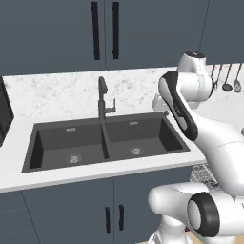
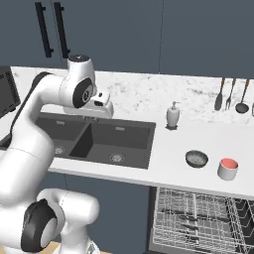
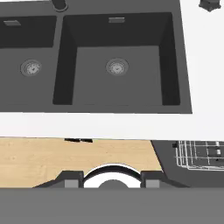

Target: Pick up the cup and bowl from the counter, place them in the dishwasher, and close the dishwasher door.

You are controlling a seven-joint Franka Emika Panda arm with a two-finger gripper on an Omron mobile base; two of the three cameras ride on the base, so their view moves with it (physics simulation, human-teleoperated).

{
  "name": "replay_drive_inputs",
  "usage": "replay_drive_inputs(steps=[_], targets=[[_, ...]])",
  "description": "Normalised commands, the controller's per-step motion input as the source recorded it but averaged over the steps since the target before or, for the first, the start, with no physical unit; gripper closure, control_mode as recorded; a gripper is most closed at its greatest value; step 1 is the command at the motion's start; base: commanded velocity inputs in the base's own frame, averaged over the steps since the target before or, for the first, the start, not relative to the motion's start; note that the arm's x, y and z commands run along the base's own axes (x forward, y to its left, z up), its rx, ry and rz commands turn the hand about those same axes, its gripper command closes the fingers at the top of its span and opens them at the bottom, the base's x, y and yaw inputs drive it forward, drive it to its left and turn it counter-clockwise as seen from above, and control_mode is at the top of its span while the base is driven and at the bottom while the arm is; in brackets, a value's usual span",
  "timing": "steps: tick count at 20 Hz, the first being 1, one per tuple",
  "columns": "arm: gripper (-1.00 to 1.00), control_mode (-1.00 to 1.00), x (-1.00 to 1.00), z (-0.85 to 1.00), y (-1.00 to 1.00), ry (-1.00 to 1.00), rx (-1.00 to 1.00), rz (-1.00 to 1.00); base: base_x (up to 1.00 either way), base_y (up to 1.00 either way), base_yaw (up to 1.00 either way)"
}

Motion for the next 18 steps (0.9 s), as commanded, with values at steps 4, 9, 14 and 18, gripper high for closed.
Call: replay_drive_inputs(steps=[4,9,14,18], targets=[[-1.00,-1.00,-0.34,-0.05,0.33,-0.06,-0.06,0.06,0.00,0.00,0.00],[-1.00,-1.00,-0.43,-0.14,0.42,0.04,0.00,0.10,0.00,0.00,0.00],[-1.00,-1.00,-0.39,-0.33,-0.25,0.13,0.05,0.01,0.00,0.00,0.00],[-1.00,-1.00,-0.03,-0.28,-0.98,0.02,0.00,0.00,0.00,0.00,0.00]])
